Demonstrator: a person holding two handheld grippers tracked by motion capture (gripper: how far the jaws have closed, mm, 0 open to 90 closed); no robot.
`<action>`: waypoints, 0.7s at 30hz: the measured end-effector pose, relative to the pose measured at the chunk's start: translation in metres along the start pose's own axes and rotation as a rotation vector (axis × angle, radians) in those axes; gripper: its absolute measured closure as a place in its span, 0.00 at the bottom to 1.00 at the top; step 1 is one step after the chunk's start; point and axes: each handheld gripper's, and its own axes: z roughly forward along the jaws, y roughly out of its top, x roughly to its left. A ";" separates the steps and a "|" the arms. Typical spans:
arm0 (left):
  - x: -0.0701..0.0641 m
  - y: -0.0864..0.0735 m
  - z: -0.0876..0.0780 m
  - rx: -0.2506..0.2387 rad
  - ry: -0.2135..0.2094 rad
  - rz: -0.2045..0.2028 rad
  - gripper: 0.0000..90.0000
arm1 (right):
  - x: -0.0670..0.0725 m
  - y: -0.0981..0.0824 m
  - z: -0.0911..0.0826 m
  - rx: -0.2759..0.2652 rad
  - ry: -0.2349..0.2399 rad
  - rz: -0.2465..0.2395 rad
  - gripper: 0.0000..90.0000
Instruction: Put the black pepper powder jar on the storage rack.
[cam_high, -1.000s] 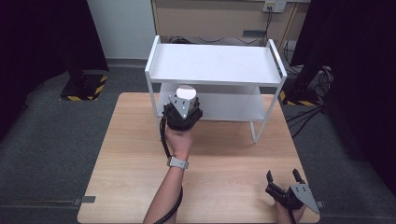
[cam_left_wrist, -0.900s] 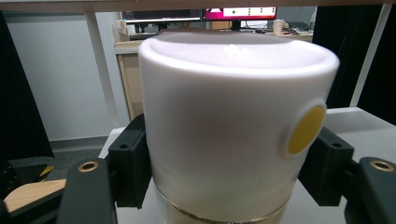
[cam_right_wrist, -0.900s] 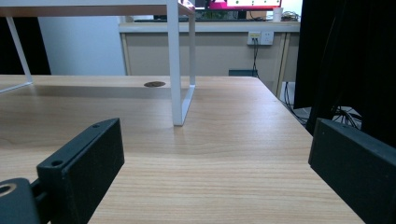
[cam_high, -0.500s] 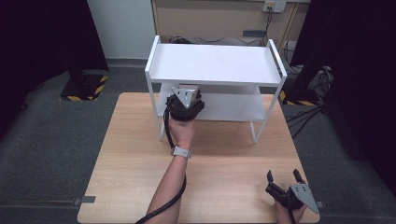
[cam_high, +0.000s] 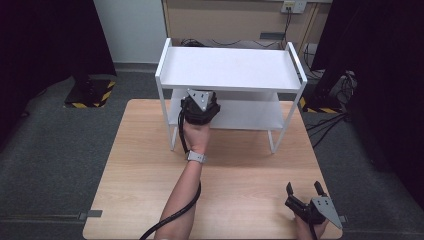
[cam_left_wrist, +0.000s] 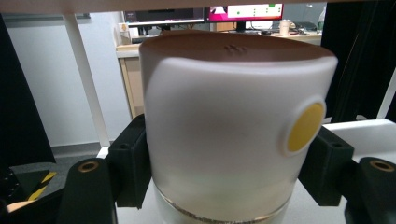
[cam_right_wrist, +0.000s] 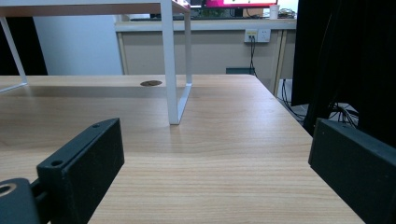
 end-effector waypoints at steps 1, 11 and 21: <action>0.000 -0.001 0.001 -0.001 0.001 -0.002 0.34 | 0.000 0.000 0.000 0.000 0.001 -0.001 0.04; 0.003 -0.005 0.005 0.002 0.015 -0.010 0.34 | 0.000 0.000 0.000 0.002 0.002 -0.005 0.04; 0.005 -0.004 0.008 0.007 0.006 0.004 0.33 | 0.001 0.001 0.000 0.005 -0.001 -0.009 0.04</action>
